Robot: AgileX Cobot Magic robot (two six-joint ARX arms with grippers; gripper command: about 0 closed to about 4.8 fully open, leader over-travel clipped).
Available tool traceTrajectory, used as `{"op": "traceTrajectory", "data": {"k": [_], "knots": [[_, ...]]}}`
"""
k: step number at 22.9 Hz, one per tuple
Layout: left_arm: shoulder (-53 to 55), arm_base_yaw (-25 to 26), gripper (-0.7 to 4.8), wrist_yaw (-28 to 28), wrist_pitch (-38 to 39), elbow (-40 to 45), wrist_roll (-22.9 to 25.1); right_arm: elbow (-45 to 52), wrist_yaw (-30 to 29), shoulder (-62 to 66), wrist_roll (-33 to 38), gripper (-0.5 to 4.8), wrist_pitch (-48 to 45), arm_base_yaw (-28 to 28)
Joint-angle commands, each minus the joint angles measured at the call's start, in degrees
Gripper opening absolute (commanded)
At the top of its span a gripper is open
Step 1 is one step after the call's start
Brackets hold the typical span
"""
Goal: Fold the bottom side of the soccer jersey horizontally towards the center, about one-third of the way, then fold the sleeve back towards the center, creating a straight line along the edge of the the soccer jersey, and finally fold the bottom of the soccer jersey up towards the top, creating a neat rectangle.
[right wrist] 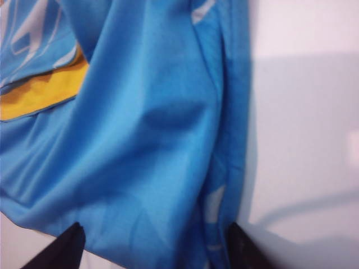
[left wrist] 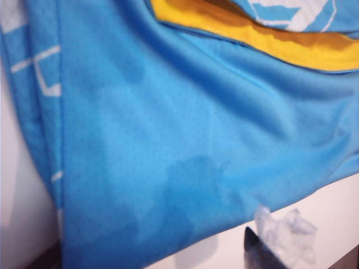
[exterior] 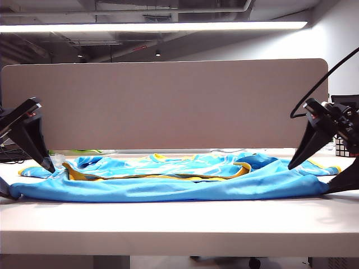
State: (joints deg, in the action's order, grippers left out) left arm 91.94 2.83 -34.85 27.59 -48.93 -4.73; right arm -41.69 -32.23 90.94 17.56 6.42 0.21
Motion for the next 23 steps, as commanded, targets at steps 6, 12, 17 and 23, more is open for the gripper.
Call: {"op": "traceTrajectory", "data": {"k": [6, 12, 17, 23], "knots": [[2.7, 0.1, 2.04, 5.3, -2.9, 1.6, -0.2, 0.7, 1.2, 1.7, 1.8, 2.97, 0.7, -0.9], [4.7, 0.1, -0.05, -3.8, -4.3, 2.3, 4.0, 0.7, -1.4, 1.7, 1.9, -0.02, -0.7, -2.2], [-0.3, 0.1, -0.05, -2.5, 2.6, 3.5, 5.7, 0.8, -2.4, -2.3, -1.7, -0.01, 6.2, -2.2], [-23.1, 0.1, -0.05, -1.3, 13.0, 11.6, 1.5, 4.1, -2.7, -21.1, -6.0, -0.01, 22.0, -2.3]]}}
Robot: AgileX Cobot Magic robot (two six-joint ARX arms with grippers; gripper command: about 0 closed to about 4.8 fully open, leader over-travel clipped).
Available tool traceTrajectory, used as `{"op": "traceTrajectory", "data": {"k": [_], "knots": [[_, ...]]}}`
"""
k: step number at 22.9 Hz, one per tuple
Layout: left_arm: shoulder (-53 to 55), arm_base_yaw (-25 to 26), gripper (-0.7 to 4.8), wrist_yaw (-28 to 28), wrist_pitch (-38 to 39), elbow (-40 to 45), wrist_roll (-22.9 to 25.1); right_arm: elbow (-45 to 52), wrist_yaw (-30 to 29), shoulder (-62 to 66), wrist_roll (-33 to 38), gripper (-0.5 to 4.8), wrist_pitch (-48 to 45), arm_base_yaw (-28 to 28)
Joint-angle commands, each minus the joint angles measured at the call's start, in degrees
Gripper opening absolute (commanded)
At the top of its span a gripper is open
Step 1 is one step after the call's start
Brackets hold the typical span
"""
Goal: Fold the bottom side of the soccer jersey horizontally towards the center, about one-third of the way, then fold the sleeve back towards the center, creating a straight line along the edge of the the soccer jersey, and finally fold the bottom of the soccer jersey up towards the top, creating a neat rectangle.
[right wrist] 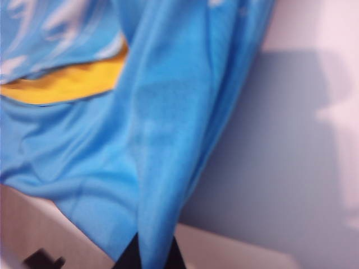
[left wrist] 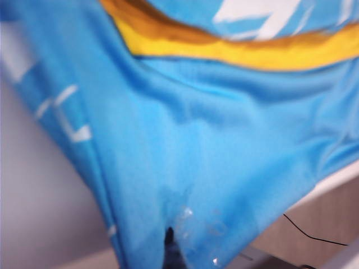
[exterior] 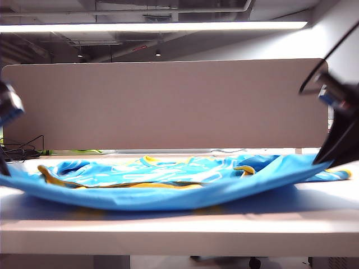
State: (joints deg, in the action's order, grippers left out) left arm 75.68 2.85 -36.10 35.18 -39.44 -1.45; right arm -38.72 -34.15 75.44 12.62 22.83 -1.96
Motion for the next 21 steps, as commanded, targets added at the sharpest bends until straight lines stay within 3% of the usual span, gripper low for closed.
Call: {"op": "traceTrajectory", "data": {"k": [1, 5, 9, 17, 21], "knots": [[-13.9, 0.1, -0.05, 0.2, 9.6, 4.2, -2.0, 2.5, -0.8, -12.4, -1.3, -0.01, 10.1, -0.1], [-28.0, 0.1, -0.05, 0.3, 16.2, 5.3, -4.8, 3.0, -0.2, -27.3, -0.8, -0.01, 18.7, 0.0], [-34.4, 0.1, -0.05, 0.3, 8.5, 5.2, -13.0, 3.0, 2.8, -34.4, 4.6, -0.02, 14.3, 0.1], [-22.2, 0.2, -0.05, 0.1, -15.1, 4.5, -18.8, 2.2, 2.3, -18.6, 8.3, -0.02, -5.7, 0.1], [-8.8, 0.2, -0.05, -0.1, -22.6, -2.0, -19.7, -3.1, 2.3, -6.3, 8.6, -0.02, -11.8, 0.2]]}}
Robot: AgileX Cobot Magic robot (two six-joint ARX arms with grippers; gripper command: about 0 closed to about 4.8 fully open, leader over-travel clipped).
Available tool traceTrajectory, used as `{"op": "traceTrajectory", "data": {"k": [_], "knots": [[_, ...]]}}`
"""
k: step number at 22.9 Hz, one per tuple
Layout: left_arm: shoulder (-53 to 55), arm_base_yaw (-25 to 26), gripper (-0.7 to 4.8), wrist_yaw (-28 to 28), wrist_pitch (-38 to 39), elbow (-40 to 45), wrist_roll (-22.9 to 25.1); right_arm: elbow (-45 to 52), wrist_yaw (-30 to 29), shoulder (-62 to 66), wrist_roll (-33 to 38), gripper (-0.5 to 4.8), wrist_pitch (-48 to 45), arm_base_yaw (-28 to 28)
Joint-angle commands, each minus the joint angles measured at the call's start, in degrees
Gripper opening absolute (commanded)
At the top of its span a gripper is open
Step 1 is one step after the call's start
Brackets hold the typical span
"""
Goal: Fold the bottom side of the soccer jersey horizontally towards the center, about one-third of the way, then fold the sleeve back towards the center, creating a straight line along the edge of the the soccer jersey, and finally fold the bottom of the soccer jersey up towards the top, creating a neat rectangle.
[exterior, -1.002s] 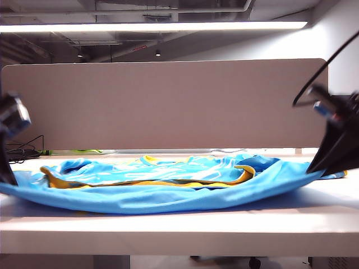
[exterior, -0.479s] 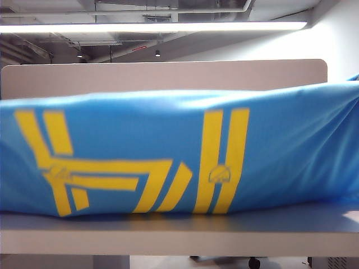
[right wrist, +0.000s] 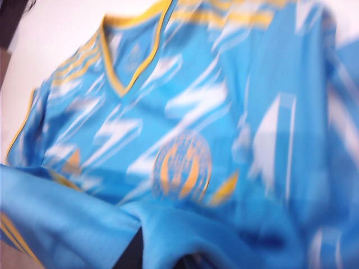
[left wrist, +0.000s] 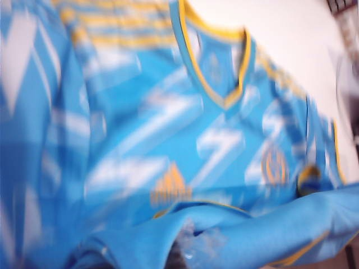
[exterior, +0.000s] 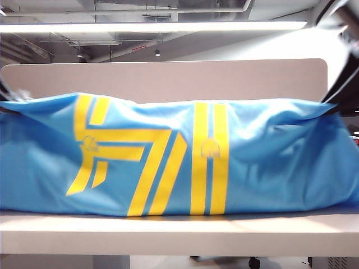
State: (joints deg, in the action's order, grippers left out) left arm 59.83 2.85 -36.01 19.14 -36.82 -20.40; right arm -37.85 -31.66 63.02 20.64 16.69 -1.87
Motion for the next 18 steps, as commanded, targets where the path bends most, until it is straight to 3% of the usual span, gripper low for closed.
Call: {"op": "traceTrajectory", "data": {"k": [1, 5, 12, 13, 14, 15, 16, 18], "knots": [[10.2, 0.2, -0.05, -0.2, -7.2, -6.6, -0.5, -5.7, -0.3, 9.0, 0.5, -0.02, -6.4, 0.1], [31.1, 0.1, -0.05, -0.7, -9.8, -21.4, -0.5, -20.7, -0.3, 27.2, 0.3, -0.02, -8.9, 0.2], [44.5, 0.1, -0.04, -1.1, -16.2, -32.2, -1.0, -34.6, -0.1, 40.5, 0.4, 0.0, -11.4, 0.2], [46.3, 0.1, 0.14, -1.1, -18.4, -33.9, -1.0, -36.5, -0.2, 42.4, 0.3, 0.43, -13.0, 0.2], [47.0, 0.1, 1.3, -1.1, -20.0, -35.0, -1.0, -37.7, -0.1, 43.4, 0.3, 1.5, -14.3, 0.3], [47.2, 0.1, 1.98, -1.0, -20.9, -35.6, -1.0, -38.3, 0.0, 43.6, 0.4, 2.05, -14.5, 0.7], [47.2, 0.2, 2.33, -1.1, -21.7, -36.0, -1.0, -38.9, 0.0, 43.6, 0.4, 2.22, -14.5, 0.9], [47.1, 0.2, 2.48, -1.1, -23.0, -37.1, -1.0, -40.0, -0.8, 43.2, 0.4, 2.2, -15.5, 1.7]]}}
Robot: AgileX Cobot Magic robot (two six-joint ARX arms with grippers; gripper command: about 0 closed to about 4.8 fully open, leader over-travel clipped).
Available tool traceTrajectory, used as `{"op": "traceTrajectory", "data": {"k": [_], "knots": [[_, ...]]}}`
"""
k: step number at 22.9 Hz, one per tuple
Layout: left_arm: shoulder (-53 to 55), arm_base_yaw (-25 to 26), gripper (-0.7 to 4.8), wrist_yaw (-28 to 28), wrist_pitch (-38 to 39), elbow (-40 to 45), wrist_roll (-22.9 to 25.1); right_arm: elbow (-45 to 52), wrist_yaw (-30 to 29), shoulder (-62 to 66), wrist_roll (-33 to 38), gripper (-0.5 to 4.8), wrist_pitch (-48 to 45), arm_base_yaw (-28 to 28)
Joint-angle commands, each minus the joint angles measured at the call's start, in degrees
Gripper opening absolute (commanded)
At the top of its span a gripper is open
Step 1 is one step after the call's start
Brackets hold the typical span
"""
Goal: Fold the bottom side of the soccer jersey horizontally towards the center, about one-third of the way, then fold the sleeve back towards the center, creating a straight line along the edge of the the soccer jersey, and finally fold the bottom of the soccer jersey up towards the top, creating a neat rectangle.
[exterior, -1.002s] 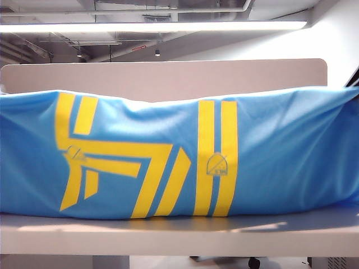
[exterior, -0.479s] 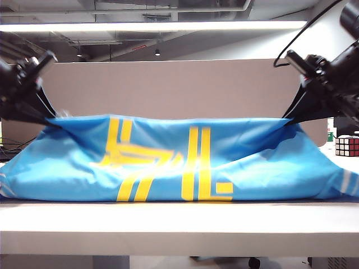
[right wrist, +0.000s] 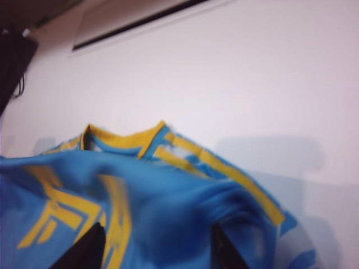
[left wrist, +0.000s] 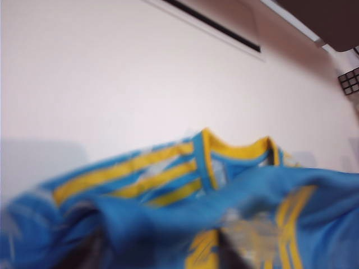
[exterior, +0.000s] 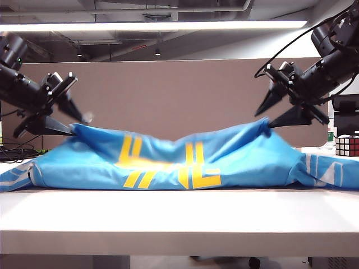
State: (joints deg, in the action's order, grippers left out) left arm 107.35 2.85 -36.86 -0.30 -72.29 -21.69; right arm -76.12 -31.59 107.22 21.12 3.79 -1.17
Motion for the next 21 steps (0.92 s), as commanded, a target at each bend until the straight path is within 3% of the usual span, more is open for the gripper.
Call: {"op": "traceTrajectory", "data": {"k": [1, 5, 6, 8, 9, 12, 14, 17, 21], "knots": [[-0.5, 0.3, 2.48, -0.4, -3.7, -2.2, 0.3, -2.0, -1.6, -1.3, -0.1, 2.2, -2.8, 1.5], [-2.5, 0.3, 2.47, -3.6, -2.9, -2.7, 0.5, -2.0, -4.2, -4.9, -0.3, 2.2, -1.0, 2.9], [-3.6, 0.1, 2.45, -3.7, -1.5, -2.7, 1.6, -1.9, -4.6, -6.2, -0.9, 2.2, 0.2, 3.0], [-9.0, -0.2, 1.61, -3.7, 4.4, -2.2, 7.3, -1.9, -4.5, -12.1, -7.6, 2.05, 6.9, 3.2], [-11.2, -0.3, 1.44, -3.6, 6.5, -1.7, 9.1, -1.6, -4.5, -14.4, -9.7, 1.98, 9.0, 3.1], [-18.3, -0.3, 1.42, -1.7, 10.0, 1.5, 12.7, 1.4, -4.2, -21.2, -12.3, 1.94, 11.2, 3.1], [-23.6, -0.3, 1.31, 0.2, 10.1, 5.2, 13.2, 5.1, -3.5, -26.7, -13.2, 1.18, 10.9, 3.1], [-36.9, -0.3, 0.14, 3.5, 10.1, 14.9, 14.9, 13.9, -0.6, -38.2, -15.6, 0.34, 11.0, 3.2], [-56.8, -3.4, -0.06, 13.8, 7.0, 31.2, 14.8, 30.7, 3.5, -55.1, -17.3, -0.01, 9.5, 3.1]]}}
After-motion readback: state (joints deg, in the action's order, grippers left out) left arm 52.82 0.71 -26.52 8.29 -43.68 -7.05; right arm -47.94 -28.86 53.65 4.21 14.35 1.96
